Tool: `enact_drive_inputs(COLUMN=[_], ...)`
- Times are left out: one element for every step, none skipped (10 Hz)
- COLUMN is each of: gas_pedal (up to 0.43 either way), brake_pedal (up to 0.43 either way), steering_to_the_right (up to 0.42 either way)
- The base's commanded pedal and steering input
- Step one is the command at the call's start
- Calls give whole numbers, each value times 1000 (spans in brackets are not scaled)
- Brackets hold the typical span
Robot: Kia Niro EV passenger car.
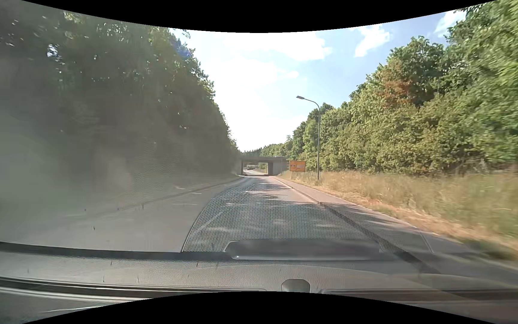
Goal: Follow the waypoints while adhering to traffic rules and regulations
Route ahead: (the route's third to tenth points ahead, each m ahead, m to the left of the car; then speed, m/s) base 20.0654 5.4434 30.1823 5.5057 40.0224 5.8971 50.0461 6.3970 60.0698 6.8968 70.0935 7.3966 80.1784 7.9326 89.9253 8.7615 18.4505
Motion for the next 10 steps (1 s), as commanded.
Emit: enact_drive_inputs(gas_pedal=[79, 79, 79, 79, 79, 79, 79, 79, 79, 79], brake_pedal=[6, 6, 6, 6, 6, 6, 6, 6, 6, 6], steering_to_the_right=[-1, -1, -1, -2, -2, -3, -5, -5, -5, -5])
